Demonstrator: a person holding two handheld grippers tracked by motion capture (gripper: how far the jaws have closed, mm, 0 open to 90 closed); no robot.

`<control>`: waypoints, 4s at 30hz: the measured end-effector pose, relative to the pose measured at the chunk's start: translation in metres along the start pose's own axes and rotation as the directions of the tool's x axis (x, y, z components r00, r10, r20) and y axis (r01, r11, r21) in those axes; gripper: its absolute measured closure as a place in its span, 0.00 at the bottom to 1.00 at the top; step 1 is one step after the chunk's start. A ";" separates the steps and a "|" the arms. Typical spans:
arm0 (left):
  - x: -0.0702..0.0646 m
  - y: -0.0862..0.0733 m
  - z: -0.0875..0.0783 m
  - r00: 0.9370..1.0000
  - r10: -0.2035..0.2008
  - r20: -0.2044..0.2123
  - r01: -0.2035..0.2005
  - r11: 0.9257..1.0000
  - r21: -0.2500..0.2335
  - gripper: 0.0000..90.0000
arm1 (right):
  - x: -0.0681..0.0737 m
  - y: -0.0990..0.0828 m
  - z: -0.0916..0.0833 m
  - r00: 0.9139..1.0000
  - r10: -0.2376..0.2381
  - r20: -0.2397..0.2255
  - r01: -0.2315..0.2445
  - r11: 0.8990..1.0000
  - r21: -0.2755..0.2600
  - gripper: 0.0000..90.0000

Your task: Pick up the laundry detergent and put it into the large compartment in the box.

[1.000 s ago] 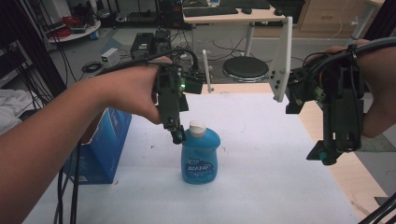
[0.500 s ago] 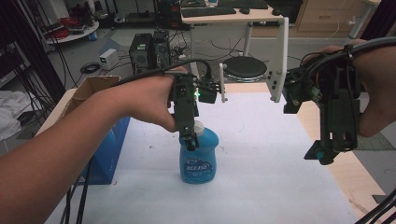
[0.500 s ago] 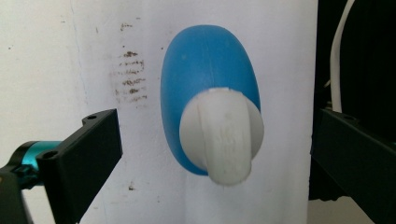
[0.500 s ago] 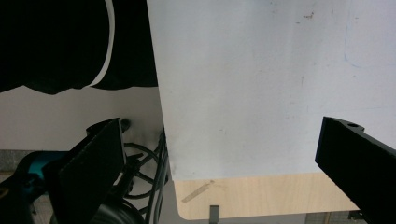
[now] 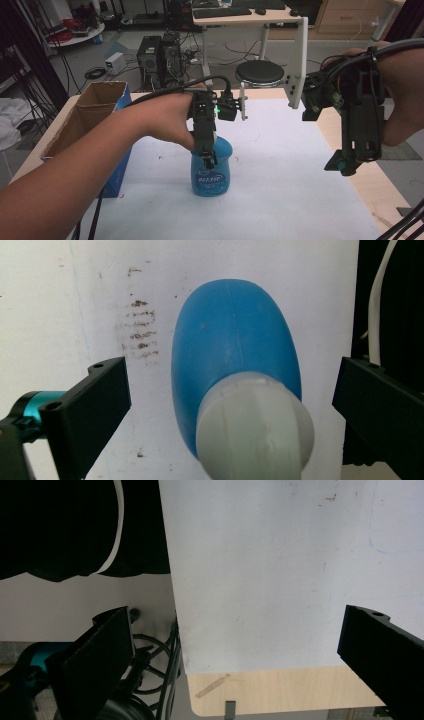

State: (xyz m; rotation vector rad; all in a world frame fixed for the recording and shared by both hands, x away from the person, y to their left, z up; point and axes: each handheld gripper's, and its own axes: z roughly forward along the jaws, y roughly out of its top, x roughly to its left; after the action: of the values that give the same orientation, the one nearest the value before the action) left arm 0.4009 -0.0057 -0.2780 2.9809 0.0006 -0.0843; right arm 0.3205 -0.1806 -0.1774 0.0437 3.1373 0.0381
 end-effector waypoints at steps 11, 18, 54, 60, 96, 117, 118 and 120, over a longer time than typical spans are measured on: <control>-0.001 0.001 0.012 1.000 -0.005 -0.024 0.005 1.000 0.024 0.02 | 0.001 0.000 0.001 1.000 -0.002 0.002 0.002 1.000 -0.001 0.01; 0.000 0.001 0.016 0.999 -0.006 -0.044 0.008 0.999 0.044 0.02 | 0.002 0.002 0.002 1.000 -0.011 0.005 0.011 1.000 -0.005 0.01; -0.004 0.006 0.018 0.999 0.017 -0.048 -0.013 0.995 0.095 0.21 | 0.004 0.001 0.003 1.000 -0.003 0.013 0.003 1.000 -0.006 0.01; -0.005 0.007 0.020 0.999 0.018 -0.049 -0.012 0.994 0.108 0.25 | 0.004 0.001 0.004 1.000 -0.002 0.011 0.003 1.000 -0.004 0.01; -0.006 0.009 0.020 0.998 0.027 -0.061 -0.019 0.993 0.119 0.42 | 0.004 0.001 0.008 1.000 -0.005 0.007 0.005 1.000 -0.003 0.01; -0.007 -0.005 -0.022 0.995 -0.067 -0.068 0.075 0.990 0.119 0.42 | 0.001 0.003 0.011 1.000 -0.004 0.007 0.004 1.000 -0.008 0.01; -0.006 -0.007 -0.026 0.995 -0.078 -0.065 0.086 0.989 0.124 0.42 | 0.002 0.003 0.010 1.000 -0.002 0.007 0.003 1.000 -0.006 0.01; -0.006 -0.011 -0.033 0.993 -0.101 -0.059 0.108 0.986 0.126 0.42 | 0.002 0.004 0.010 1.000 -0.007 0.007 0.007 1.000 -0.008 0.01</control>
State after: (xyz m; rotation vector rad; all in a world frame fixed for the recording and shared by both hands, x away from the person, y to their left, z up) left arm 0.3971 0.0102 -0.2467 3.1103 0.1643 -0.0196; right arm 0.3188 -0.1763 -0.1878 0.0325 3.1304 0.0504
